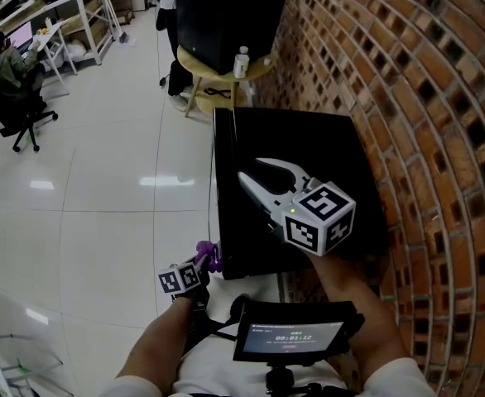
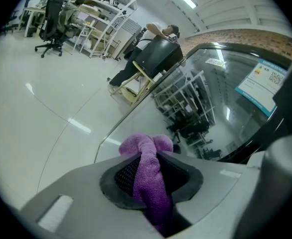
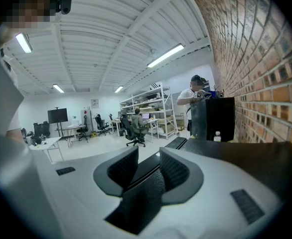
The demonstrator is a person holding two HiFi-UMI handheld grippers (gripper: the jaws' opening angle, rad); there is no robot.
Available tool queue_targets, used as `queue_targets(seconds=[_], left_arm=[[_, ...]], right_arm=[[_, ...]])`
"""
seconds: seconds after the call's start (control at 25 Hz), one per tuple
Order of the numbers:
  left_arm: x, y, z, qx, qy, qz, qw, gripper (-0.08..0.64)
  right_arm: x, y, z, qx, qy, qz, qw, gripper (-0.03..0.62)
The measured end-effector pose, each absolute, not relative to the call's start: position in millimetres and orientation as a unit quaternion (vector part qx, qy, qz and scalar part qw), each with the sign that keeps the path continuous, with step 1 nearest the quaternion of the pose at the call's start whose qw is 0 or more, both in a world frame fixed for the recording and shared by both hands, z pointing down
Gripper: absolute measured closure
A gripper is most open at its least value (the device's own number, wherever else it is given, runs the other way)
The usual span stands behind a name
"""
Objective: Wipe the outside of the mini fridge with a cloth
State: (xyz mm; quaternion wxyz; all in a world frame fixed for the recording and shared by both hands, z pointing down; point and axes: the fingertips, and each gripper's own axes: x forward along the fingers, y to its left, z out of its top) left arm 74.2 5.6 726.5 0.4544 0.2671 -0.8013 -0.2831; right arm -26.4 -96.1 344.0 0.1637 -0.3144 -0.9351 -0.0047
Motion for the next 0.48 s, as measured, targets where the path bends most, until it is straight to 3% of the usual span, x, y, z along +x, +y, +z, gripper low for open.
queue_targets(seconds=[0.48], left_arm=[[69.8,24.9,674.2,0.289,-0.802,-0.344,0.394,0.489]], right_arm=[[-27.3,-96.8,344.4,-0.31,-0.937,-0.004,0.163,0.465]])
